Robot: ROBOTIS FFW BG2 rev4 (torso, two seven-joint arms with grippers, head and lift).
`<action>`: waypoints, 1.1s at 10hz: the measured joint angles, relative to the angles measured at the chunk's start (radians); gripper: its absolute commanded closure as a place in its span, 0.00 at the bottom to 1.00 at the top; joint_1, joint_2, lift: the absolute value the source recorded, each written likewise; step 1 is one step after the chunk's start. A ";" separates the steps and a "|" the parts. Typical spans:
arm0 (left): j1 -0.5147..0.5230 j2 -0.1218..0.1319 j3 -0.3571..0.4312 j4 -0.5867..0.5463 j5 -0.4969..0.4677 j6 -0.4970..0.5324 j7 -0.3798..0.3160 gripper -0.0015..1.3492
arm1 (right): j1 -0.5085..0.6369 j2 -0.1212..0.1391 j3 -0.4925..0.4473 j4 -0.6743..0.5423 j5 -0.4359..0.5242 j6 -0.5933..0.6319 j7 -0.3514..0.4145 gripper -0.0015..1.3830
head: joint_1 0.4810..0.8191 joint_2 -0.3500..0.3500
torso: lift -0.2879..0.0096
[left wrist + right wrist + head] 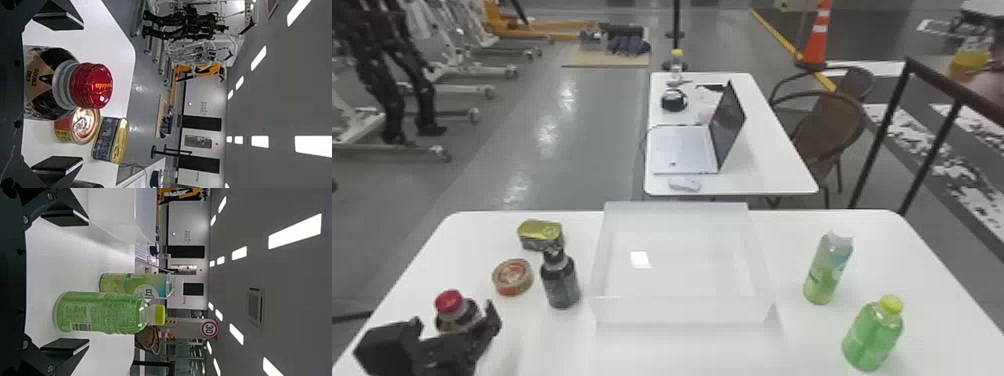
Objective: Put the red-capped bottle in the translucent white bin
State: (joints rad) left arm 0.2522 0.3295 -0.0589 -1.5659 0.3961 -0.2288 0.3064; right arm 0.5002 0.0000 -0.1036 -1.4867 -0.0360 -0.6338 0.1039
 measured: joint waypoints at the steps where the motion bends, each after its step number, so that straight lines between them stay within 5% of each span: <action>1: -0.014 0.039 -0.044 0.024 0.041 -0.013 0.027 0.08 | -0.008 0.000 -0.001 0.005 -0.001 -0.001 0.007 0.15 | 0.20 0.50 | 0.63; 3: -0.034 0.079 -0.093 0.060 0.085 -0.025 0.046 0.09 | -0.017 0.000 -0.002 0.013 -0.001 -0.003 0.016 0.15 | 0.20 0.50 | 0.63; 7: -0.049 0.087 -0.103 0.100 0.111 0.005 0.050 0.16 | -0.024 0.000 -0.003 0.021 -0.001 -0.004 0.027 0.15 | 0.20 0.50 | 0.63; 10: -0.084 0.114 -0.136 0.139 0.136 -0.003 0.047 0.54 | -0.030 0.000 -0.004 0.026 -0.002 -0.004 0.034 0.15 | 0.20 0.50 | 0.63; 11: -0.094 0.125 -0.150 0.150 0.147 -0.010 0.046 0.59 | -0.032 0.000 -0.004 0.027 -0.002 -0.004 0.035 0.15 | 0.20 0.50 | 0.63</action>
State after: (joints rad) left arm 0.1586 0.4546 -0.2092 -1.4162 0.5428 -0.2386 0.3527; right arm 0.4686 0.0000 -0.1074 -1.4598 -0.0384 -0.6382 0.1392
